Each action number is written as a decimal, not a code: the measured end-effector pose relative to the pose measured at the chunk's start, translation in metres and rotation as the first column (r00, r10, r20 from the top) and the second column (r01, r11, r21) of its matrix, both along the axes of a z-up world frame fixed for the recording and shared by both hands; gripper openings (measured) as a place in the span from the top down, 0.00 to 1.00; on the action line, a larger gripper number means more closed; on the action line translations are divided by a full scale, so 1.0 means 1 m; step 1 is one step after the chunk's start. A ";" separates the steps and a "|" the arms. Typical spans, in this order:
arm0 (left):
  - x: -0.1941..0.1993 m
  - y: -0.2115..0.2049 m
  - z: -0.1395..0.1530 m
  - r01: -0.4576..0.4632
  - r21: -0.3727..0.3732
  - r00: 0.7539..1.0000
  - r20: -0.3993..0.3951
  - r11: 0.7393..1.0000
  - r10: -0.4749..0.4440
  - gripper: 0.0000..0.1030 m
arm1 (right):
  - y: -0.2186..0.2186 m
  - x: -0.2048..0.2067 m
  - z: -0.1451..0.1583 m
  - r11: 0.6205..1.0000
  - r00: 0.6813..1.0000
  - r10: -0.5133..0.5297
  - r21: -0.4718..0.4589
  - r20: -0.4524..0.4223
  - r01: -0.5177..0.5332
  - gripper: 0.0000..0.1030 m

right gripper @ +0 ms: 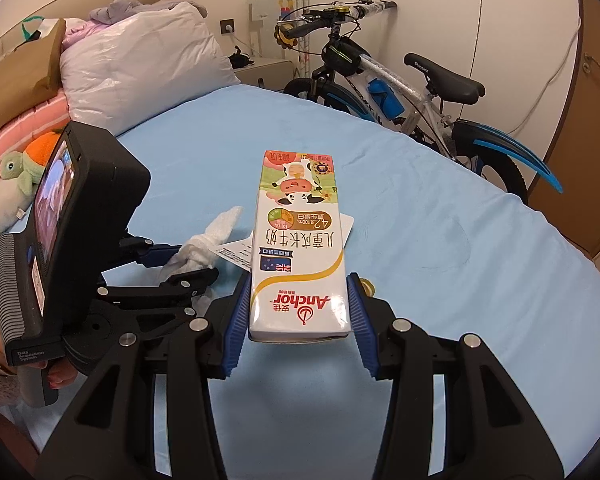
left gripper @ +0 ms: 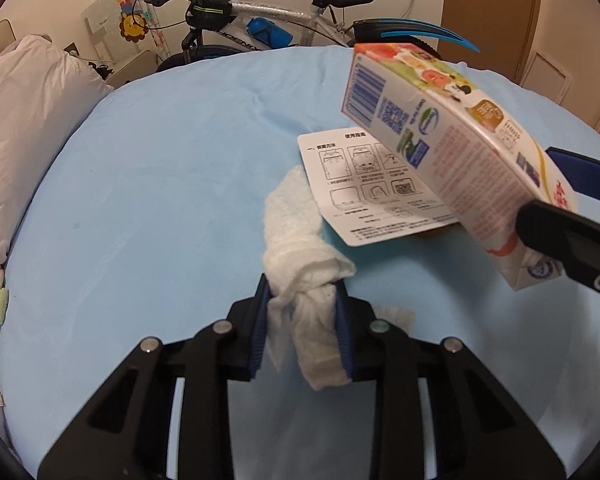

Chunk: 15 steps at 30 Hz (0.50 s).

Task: Collect trash
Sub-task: 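Carry the carton and tissue over to the grey bin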

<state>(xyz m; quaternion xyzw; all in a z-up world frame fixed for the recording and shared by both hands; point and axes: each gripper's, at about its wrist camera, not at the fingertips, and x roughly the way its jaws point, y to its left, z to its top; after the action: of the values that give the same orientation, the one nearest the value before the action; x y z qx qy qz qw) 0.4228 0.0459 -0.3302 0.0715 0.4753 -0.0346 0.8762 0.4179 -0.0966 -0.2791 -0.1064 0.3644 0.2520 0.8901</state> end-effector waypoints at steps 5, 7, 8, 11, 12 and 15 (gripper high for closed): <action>-0.016 -0.001 0.019 0.011 0.008 1.000 0.017 1.000 -0.011 0.72 | -0.001 -0.013 0.010 1.000 1.000 0.000 0.010 0.001 0.000 0.57; -0.027 -0.001 0.030 0.014 0.006 1.000 0.026 1.000 -0.014 0.72 | -0.001 -0.020 0.016 1.000 1.000 -0.004 0.020 0.002 0.004 0.57; -0.032 -0.002 0.035 0.015 0.006 0.999 0.031 1.000 -0.015 0.72 | -0.003 -0.024 0.020 1.000 1.000 -0.006 0.027 0.001 0.006 0.57; -0.046 -0.005 0.052 0.024 0.012 0.999 0.044 1.000 -0.024 0.72 | -0.005 -0.038 0.032 0.999 1.000 -0.012 0.036 0.004 0.012 0.57; -0.051 -0.006 0.057 0.027 0.009 0.999 0.047 1.000 -0.027 0.72 | -0.007 -0.044 0.037 0.999 1.000 -0.014 0.038 0.004 0.014 0.57; -0.070 -0.012 0.074 0.039 0.010 0.997 0.063 0.999 -0.039 0.72 | -0.014 -0.062 0.051 0.999 1.000 -0.029 0.042 0.011 0.028 0.57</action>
<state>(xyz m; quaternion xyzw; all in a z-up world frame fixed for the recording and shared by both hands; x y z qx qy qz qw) 0.3525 0.0341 -0.2557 0.0854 0.4459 -0.0474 0.8898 0.3559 -0.1108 -0.2278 -0.0839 0.3554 0.2464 0.8977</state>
